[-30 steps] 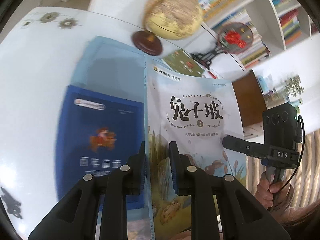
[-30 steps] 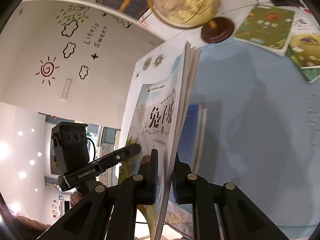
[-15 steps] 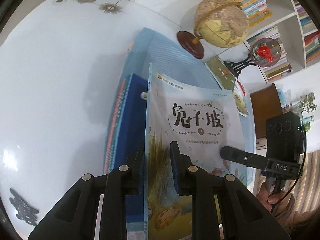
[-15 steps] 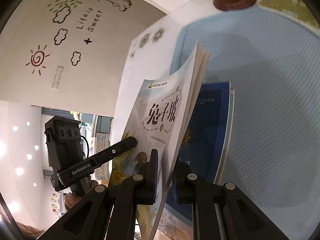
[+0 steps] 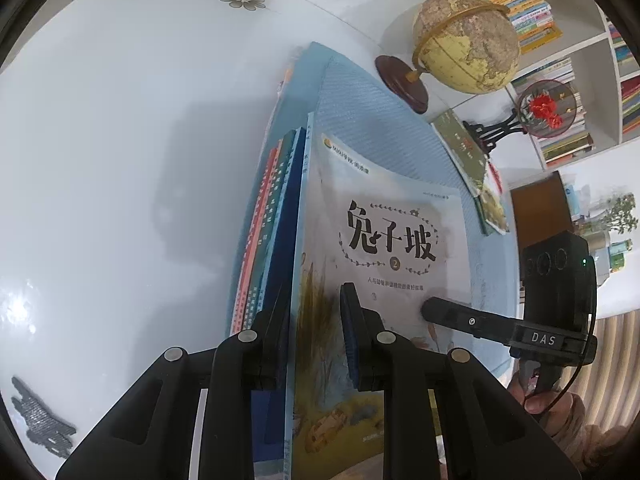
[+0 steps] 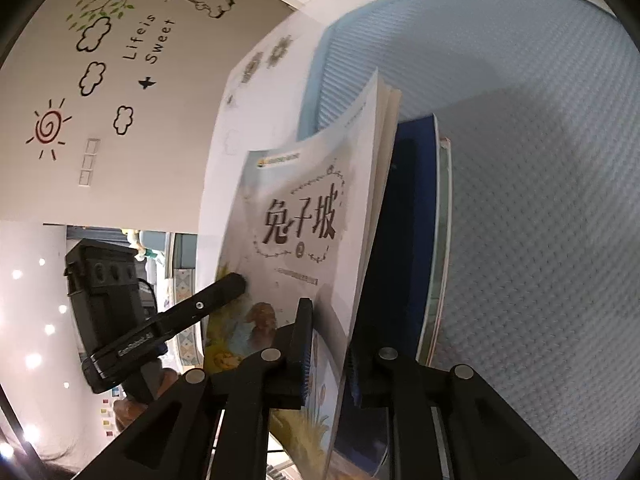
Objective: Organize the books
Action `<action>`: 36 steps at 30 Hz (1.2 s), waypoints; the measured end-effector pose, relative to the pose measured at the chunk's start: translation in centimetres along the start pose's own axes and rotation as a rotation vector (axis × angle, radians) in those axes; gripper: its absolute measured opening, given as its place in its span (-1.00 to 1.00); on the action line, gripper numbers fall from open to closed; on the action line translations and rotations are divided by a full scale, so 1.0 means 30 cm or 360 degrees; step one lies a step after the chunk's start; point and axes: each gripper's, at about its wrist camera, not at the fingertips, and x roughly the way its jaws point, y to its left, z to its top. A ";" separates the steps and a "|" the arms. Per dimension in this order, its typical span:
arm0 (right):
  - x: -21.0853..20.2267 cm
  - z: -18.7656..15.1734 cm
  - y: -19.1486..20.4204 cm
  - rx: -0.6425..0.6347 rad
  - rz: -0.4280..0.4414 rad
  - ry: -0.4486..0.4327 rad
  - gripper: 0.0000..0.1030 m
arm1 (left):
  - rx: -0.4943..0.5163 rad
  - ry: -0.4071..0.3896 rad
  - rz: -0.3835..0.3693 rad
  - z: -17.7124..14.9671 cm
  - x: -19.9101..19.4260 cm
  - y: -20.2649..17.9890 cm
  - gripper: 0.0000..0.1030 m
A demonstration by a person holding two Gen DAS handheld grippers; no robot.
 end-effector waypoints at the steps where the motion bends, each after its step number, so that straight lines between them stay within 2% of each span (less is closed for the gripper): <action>1: 0.006 -0.006 -0.003 0.0017 -0.0006 -0.0002 -0.68 | 0.0008 0.0005 0.0015 -0.002 0.002 -0.002 -0.64; 10: 0.017 -0.013 -0.023 0.0063 -0.0042 -0.0032 -0.66 | 0.0034 -0.0002 0.0086 -0.004 0.006 -0.008 -0.59; 15: 0.002 -0.024 -0.031 0.0099 -0.0056 -0.0047 -0.63 | 0.0082 -0.0013 0.0231 -0.008 -0.005 -0.018 -0.57; 18: -0.007 -0.025 -0.040 0.0126 -0.0036 -0.0041 -0.49 | 0.0044 -0.0011 0.0204 -0.011 -0.010 0.003 -0.57; 22: -0.006 -0.023 -0.029 0.0120 -0.0006 -0.0036 -0.24 | 0.0041 -0.0047 0.0289 -0.011 -0.029 -0.004 -0.57; 24: -0.005 -0.018 -0.026 0.0127 0.0025 -0.0032 -0.12 | 0.0054 -0.0109 0.0255 -0.011 -0.067 -0.026 -0.57; 26: -0.002 -0.018 -0.018 0.0112 0.0026 -0.0026 -0.08 | 0.0042 -0.0131 0.0117 -0.012 -0.097 -0.049 -0.57; 27: 0.000 -0.020 -0.012 0.0106 0.0026 -0.0022 -0.06 | 0.0045 -0.0135 0.0086 -0.013 -0.101 -0.060 -0.56; 30: -0.003 -0.013 -0.026 0.0178 0.0070 -0.0012 0.04 | 0.0115 -0.0069 0.0138 -0.020 -0.056 -0.108 -0.55; 32: -0.021 -0.014 -0.046 0.0239 0.0081 -0.0016 0.08 | 0.0104 -0.0035 0.0140 -0.026 -0.026 -0.115 -0.55; 36: -0.112 -0.009 -0.059 0.0217 -0.0026 -0.0082 0.13 | 0.0079 -0.0037 0.0135 -0.032 -0.015 -0.132 -0.55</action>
